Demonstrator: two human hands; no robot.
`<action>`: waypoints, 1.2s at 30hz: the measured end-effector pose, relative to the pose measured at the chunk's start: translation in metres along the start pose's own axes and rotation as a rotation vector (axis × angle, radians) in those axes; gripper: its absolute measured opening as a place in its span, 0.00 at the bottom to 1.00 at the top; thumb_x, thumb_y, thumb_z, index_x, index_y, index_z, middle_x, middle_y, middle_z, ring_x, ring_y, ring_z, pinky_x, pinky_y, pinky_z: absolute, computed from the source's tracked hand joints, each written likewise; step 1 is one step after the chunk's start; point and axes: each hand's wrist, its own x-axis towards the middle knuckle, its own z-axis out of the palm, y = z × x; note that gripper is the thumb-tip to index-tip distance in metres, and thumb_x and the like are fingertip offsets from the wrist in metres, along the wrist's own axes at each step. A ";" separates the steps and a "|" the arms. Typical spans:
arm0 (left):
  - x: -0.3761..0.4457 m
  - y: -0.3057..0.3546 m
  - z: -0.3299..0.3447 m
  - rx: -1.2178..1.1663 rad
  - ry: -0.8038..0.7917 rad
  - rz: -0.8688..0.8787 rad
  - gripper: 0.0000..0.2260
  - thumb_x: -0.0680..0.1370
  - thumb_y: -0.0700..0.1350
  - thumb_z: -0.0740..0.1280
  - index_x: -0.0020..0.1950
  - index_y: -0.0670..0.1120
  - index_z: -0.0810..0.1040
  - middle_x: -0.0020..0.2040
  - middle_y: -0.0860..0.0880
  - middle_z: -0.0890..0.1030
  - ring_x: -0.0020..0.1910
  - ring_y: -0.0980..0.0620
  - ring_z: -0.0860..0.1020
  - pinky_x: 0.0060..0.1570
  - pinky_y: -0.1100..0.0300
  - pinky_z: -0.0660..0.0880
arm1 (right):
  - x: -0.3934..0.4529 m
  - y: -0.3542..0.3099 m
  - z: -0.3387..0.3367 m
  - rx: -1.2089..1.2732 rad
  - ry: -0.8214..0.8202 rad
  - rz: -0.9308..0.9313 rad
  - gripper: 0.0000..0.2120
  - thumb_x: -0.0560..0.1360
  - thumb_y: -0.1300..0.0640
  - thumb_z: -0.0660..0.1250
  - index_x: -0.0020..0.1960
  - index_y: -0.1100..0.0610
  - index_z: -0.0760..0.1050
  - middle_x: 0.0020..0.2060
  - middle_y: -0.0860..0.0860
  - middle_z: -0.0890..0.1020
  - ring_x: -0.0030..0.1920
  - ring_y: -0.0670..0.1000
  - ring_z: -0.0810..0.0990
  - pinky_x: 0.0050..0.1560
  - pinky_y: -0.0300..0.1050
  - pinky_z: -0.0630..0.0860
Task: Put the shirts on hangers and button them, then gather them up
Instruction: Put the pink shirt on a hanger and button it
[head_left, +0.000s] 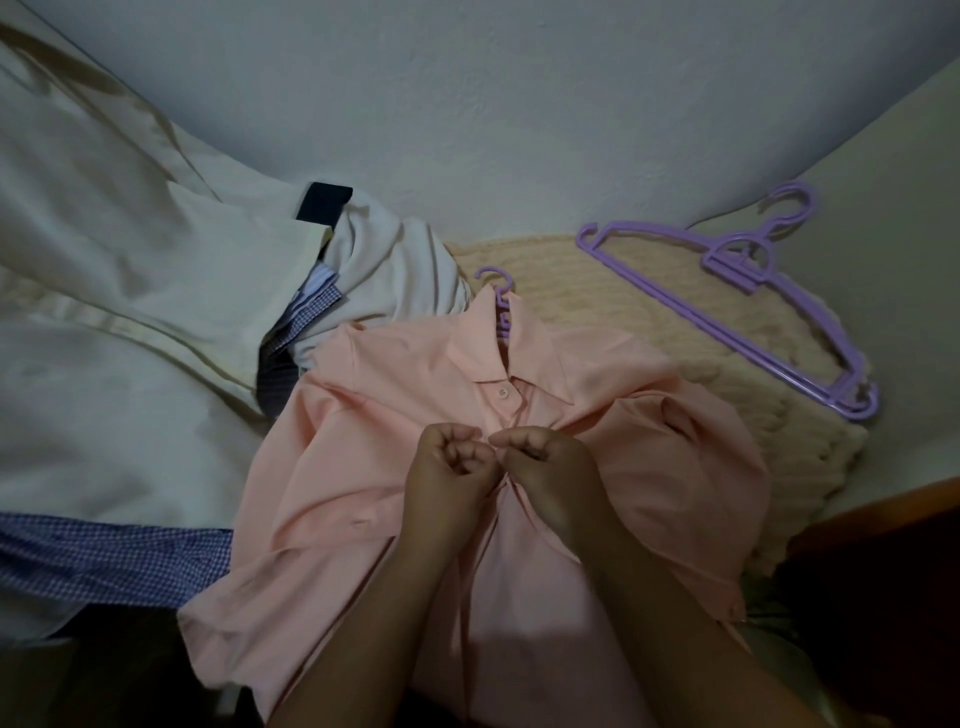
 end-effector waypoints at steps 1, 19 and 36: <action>0.000 0.001 0.000 0.007 -0.010 0.008 0.15 0.71 0.30 0.71 0.51 0.43 0.72 0.38 0.46 0.81 0.36 0.52 0.79 0.43 0.53 0.78 | 0.001 0.001 0.000 0.014 0.005 0.022 0.09 0.73 0.67 0.65 0.48 0.58 0.82 0.38 0.45 0.82 0.40 0.40 0.80 0.44 0.31 0.75; 0.004 0.026 -0.008 -0.217 -0.138 -0.267 0.12 0.76 0.32 0.66 0.58 0.36 0.70 0.38 0.41 0.77 0.32 0.52 0.75 0.32 0.64 0.74 | 0.007 0.002 -0.005 -0.084 0.057 -0.104 0.11 0.73 0.68 0.66 0.43 0.53 0.78 0.39 0.46 0.81 0.42 0.42 0.79 0.46 0.30 0.73; -0.047 0.013 -0.057 0.786 -0.103 0.231 0.10 0.75 0.45 0.68 0.52 0.55 0.72 0.40 0.56 0.80 0.40 0.58 0.78 0.42 0.64 0.73 | -0.051 0.030 -0.033 -0.685 -0.024 -0.092 0.10 0.75 0.62 0.64 0.53 0.56 0.81 0.51 0.53 0.82 0.50 0.51 0.78 0.50 0.37 0.69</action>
